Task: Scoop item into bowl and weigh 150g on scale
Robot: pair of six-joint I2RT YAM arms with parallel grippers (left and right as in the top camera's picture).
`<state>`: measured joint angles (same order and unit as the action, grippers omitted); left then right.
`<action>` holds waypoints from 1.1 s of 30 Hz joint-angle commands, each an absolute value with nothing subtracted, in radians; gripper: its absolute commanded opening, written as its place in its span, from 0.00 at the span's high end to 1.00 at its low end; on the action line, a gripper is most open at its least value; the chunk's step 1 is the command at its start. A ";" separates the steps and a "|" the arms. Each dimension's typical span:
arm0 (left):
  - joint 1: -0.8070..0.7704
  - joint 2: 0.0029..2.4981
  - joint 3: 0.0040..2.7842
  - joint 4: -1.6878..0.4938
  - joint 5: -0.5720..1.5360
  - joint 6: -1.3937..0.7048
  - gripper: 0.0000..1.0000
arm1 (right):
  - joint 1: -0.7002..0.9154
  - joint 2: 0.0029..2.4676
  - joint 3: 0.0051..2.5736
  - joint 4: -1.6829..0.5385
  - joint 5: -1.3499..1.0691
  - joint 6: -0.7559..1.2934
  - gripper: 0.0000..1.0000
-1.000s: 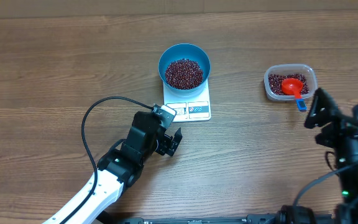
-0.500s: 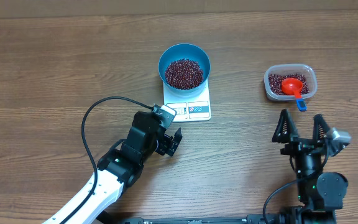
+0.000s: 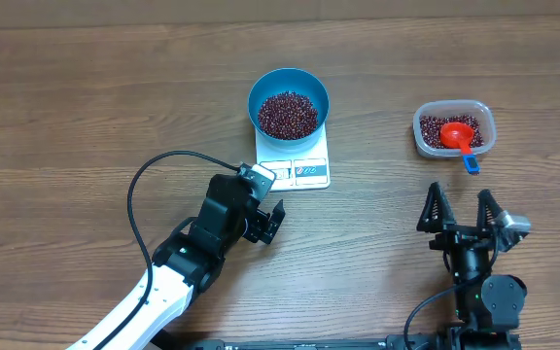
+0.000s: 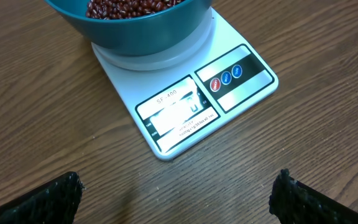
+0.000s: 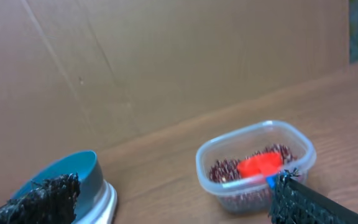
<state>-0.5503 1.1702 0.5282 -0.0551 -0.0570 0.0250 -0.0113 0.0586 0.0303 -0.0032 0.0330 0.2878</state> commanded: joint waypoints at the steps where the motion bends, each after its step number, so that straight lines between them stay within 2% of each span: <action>1: -0.555 1.178 0.523 -0.052 -0.059 0.012 0.00 | -0.001 0.027 0.008 -0.052 0.029 0.287 0.00; 33: -0.555 1.178 0.523 -0.053 -0.060 0.012 0.00 | 0.000 0.003 0.008 -0.081 0.025 0.287 0.00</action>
